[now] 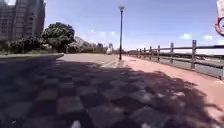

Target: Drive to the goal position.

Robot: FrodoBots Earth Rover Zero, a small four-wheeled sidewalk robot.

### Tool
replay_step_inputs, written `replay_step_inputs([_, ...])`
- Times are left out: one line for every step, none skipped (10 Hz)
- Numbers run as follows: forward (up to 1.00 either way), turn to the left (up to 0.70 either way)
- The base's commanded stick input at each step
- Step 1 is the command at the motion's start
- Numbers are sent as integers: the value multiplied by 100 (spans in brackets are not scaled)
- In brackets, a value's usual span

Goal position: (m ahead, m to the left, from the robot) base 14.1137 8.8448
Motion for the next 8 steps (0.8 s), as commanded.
replay_step_inputs([100, 40])
replay_step_inputs([100, 7])
replay_step_inputs([100, 0])
replay_step_inputs([100, 0])
replay_step_inputs([100, 0])
replay_step_inputs([100, 0])
replay_step_inputs([100, 0])
replay_step_inputs([100, 0])
